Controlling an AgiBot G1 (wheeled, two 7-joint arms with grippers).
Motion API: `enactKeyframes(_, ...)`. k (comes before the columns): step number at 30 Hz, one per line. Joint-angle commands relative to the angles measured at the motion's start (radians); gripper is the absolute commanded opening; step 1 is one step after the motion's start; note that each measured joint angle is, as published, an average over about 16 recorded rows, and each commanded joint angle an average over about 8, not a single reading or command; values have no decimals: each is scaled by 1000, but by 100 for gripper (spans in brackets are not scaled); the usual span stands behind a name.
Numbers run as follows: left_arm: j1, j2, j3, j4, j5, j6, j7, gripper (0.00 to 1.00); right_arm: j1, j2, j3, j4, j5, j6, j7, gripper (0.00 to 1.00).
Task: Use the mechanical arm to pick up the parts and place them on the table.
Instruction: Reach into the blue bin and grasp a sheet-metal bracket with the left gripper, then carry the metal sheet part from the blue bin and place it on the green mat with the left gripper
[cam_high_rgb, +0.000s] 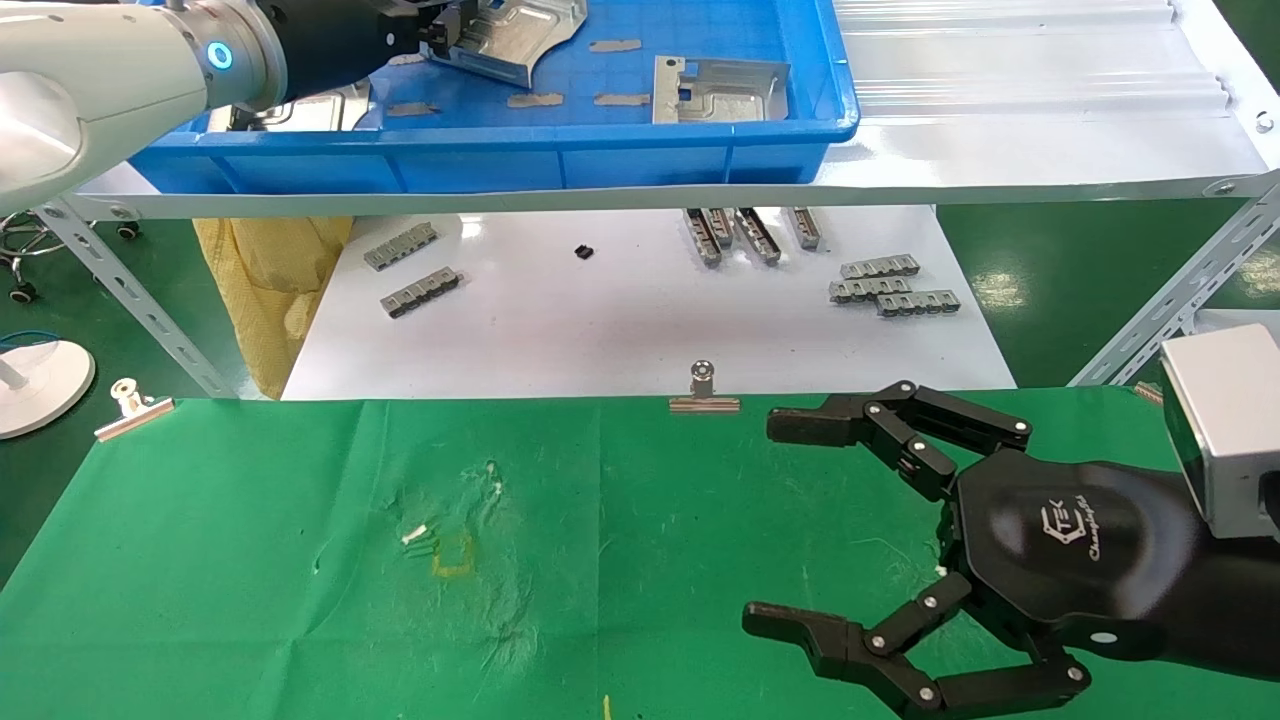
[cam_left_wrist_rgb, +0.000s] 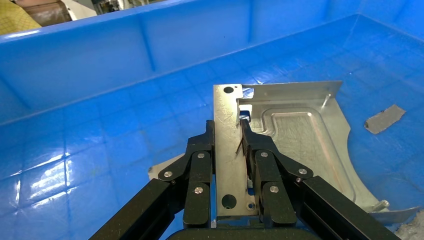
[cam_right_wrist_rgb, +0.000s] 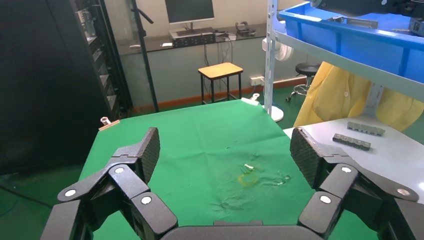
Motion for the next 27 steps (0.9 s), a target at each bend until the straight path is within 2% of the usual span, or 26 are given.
enactKeyframes(1, 0, 1, 3, -1, 4, -2, -5, 0, 0, 0, 0, 0, 0, 0, 0, 100)
enactKeyframes(8, -25, -13, -6, -31, -14, 31, 5, 0, 0, 0, 0, 0, 0, 0, 0, 100)
enactKeyframes(13, -38, -44, -19, -52, -35, 121, 47, 0, 0, 0, 0, 0, 0, 0, 0, 100)
enactKeyframes(18, -35, -98, -32, -74, -59, 281, 116, 0, 0, 0, 0, 0, 0, 0, 0, 100)
enactKeyframes(27, -13, -219, -60, -104, -115, 647, 263, 0, 0, 0, 0, 0, 0, 0, 0, 100)
